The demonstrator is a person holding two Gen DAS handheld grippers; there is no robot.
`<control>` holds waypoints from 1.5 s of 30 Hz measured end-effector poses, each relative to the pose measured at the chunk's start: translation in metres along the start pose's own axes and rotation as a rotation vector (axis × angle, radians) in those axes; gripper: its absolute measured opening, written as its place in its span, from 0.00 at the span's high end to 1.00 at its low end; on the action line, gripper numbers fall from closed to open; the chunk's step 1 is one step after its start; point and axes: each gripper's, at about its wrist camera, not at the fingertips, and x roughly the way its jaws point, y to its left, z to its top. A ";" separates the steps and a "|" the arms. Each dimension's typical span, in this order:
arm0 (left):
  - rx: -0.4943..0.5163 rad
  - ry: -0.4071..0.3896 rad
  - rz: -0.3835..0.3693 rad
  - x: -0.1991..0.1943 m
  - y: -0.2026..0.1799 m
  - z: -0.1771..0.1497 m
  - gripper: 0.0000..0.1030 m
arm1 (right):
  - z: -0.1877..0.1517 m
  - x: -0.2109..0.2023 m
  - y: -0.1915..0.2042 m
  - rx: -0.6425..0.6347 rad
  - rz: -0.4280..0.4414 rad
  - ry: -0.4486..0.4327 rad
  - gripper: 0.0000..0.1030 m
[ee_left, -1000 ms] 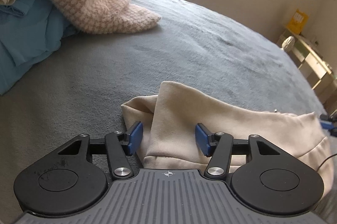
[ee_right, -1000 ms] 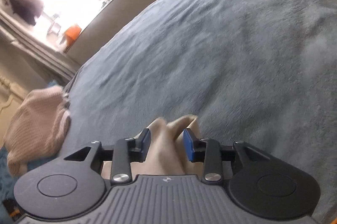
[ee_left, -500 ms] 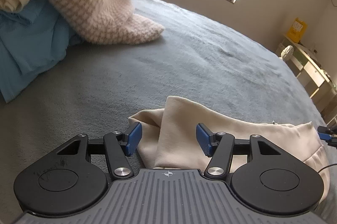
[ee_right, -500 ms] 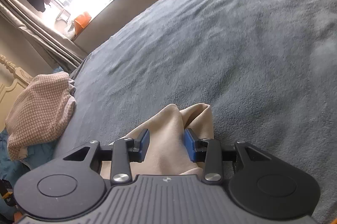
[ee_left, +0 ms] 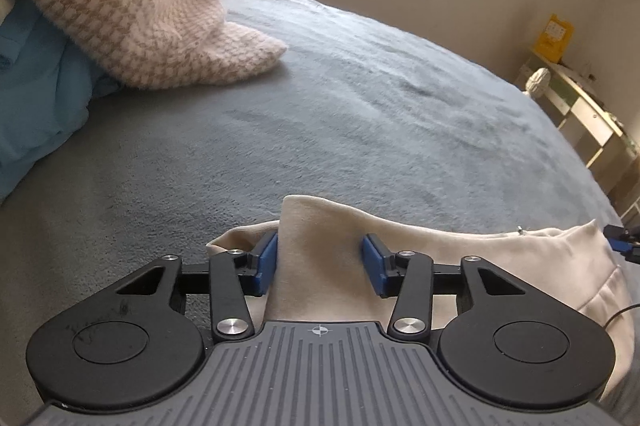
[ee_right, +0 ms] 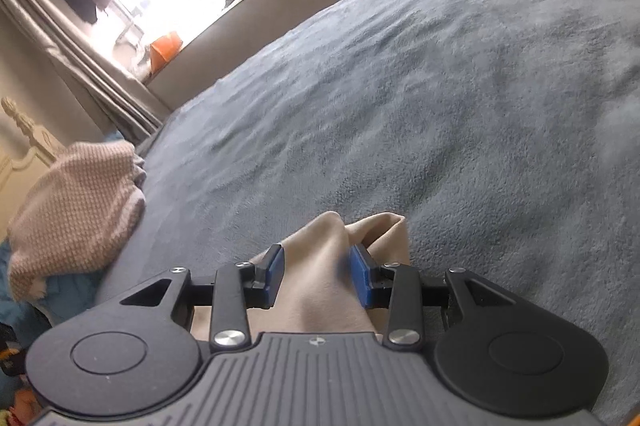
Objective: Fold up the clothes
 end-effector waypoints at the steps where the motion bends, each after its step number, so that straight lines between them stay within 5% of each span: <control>1: 0.002 -0.004 0.006 0.000 -0.001 0.000 0.60 | 0.000 0.002 0.000 -0.006 -0.001 0.002 0.62; 5: 0.028 -0.027 0.036 -0.001 -0.005 -0.003 0.71 | -0.002 0.008 0.003 -0.054 -0.029 0.006 0.74; 6: 0.032 -0.034 0.043 -0.002 -0.006 -0.004 0.74 | -0.003 0.009 0.004 -0.068 -0.038 0.007 0.89; 9: 0.028 -0.044 0.052 -0.003 -0.005 -0.004 0.81 | -0.002 0.008 0.007 -0.092 -0.034 -0.012 0.95; 30: -0.027 -0.092 0.090 -0.023 0.009 -0.001 0.93 | 0.015 0.004 0.026 -0.082 0.089 -0.123 0.96; 45: 0.010 -0.107 0.061 -0.003 0.004 0.002 0.93 | -0.007 0.007 -0.009 0.038 -0.010 -0.113 0.96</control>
